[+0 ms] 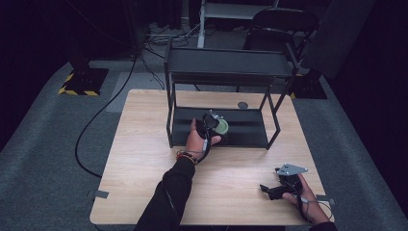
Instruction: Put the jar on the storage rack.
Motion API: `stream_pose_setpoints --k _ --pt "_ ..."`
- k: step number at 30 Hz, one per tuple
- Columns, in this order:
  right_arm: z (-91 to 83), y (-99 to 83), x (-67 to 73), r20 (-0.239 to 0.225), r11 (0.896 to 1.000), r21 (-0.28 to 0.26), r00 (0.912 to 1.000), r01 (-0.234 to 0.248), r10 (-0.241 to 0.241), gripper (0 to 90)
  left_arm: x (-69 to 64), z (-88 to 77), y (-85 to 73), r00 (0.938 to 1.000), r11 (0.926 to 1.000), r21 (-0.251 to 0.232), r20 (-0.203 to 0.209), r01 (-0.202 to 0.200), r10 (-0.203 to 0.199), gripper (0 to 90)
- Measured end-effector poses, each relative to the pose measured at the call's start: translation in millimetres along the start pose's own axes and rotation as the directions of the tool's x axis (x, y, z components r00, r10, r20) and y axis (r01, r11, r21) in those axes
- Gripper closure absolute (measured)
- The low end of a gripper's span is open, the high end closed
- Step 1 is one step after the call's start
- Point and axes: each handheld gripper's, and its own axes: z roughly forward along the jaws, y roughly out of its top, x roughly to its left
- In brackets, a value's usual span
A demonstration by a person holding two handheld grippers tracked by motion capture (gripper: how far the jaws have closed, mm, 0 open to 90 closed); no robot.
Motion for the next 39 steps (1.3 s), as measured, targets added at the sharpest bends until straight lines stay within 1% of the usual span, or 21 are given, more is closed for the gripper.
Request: stream_pose_setpoints --k 3,9,15,22,25,27,31,35,36,37,39 --pt "0.0 0.0 0.0 0.0 1.0 0.0 1.0 0.0 0.0 0.2 -2.9 0.6 -0.3 0.9996 0.9997 0.007 -0.017 -0.023 0.023 0.7" --pt "0.0 0.0 0.0 0.0 1.0 0.0 1.0 0.0 0.0 0.3 -3.2 0.5 -0.7 0.9995 0.9996 0.005 -0.019 -0.027 0.027 1.1" --pt "0.0 0.0 0.0 0.0 1.0 0.0 1.0 0.0 0.0 0.3 -4.3 -0.8 0.0 0.9991 0.9995 0.004 -0.03 -0.03 0.031 1.4" --pt "0.0 0.0 0.0 0.0 1.0 0.0 1.0 0.0 0.0 0.2 -4.0 -2.1 0.5 0.9991 0.9992 0.018 -0.026 -0.034 0.035 1.4" --pt "0.0 0.0 0.0 0.0 1.0 0.0 1.0 0.0 0.0 0.3 -5.3 -4.5 0.1 0.9985 0.9989 0.02 -0.033 -0.043 0.043 1.7" --pt "0.0 0.0 0.0 0.0 1.0 0.0 1.0 0.0 0.0 0.2 -6.4 -6.4 -0.3 0.9975 0.9982 0.023 -0.043 -0.055 0.056 1.5" --pt "0.0 0.0 0.0 0.0 1.0 0.0 1.0 0.0 0.0 0.2 -7.1 -8.8 -0.8 0.9972 0.9979 0.031 -0.047 -0.058 0.059 1.8" --pt "0.0 0.0 0.0 0.0 1.0 0.0 1.0 0.0 0.0 0.3 -9.2 -13.6 -0.6 0.9964 0.9978 0.024 -0.056 -0.062 0.063 1.7" --pt "0.0 0.0 -0.1 0.0 1.0 0.0 1.0 0.0 0.0 0.2 -11.0 -15.8 -0.8 0.995 0.9969 0.026 -0.066 -0.074 0.076 1.1" --pt "0.0 0.0 -0.1 0.0 1.0 0.0 1.0 0.0 0.0 0.2 -11.0 -15.8 -0.8 0.995 0.9969 0.026 -0.066 -0.074 0.076 0.7" --pt "0.0 0.0 0.0 0.0 1.0 0.0 1.0 0.0 0.0 0.3 -12.6 -18.1 -1.6 0.9934 0.9958 0.026 -0.071 -0.088 0.09 0.7"
